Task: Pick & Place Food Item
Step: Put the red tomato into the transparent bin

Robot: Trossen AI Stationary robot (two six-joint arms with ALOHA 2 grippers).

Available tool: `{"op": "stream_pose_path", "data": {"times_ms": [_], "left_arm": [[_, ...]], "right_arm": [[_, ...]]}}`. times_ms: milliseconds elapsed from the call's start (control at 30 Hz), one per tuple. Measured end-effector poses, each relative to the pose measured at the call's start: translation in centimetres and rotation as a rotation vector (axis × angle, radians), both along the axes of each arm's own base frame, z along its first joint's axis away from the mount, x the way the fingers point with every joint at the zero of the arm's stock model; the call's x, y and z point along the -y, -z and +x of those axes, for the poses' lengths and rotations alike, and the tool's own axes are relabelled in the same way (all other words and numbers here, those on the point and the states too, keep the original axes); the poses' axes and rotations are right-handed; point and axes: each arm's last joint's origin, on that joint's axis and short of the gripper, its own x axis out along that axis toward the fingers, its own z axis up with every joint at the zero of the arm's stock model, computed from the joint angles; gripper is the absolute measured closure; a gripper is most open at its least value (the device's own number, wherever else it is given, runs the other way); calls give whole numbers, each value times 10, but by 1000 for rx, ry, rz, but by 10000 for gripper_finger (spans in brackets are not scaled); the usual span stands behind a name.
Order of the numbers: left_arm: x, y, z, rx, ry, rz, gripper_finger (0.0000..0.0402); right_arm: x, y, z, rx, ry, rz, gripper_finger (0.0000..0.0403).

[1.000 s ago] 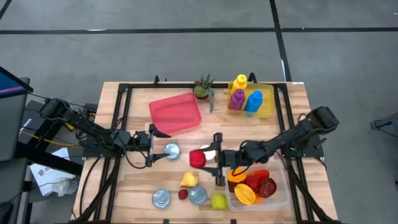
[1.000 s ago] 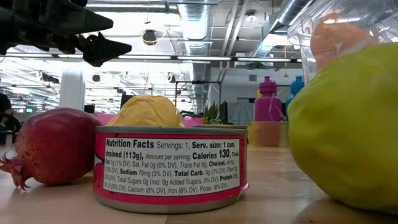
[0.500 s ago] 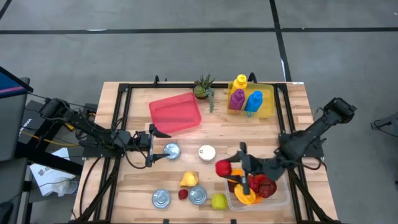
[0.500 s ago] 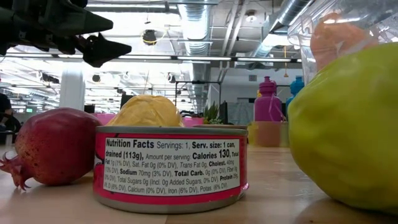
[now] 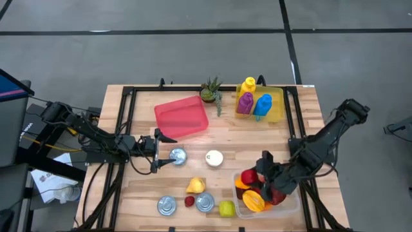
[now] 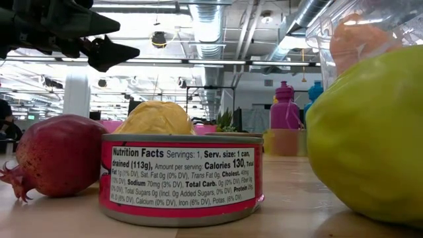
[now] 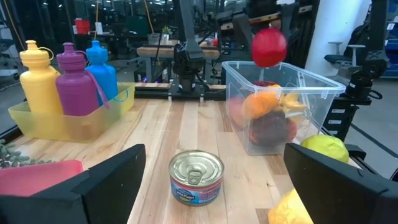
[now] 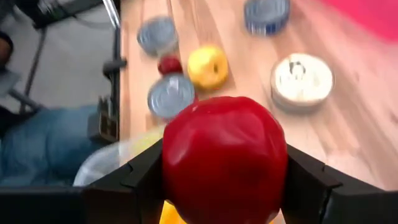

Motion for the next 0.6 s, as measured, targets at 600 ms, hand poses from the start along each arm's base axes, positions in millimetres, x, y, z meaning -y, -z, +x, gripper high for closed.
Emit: {"op": "stream_pose_path", "data": {"times_ms": [600], "left_arm": [[0, 0, 0, 0, 0, 1, 25]], "right_arm": [[-23, 17, 48, -596, -47, -54, 177]]}}
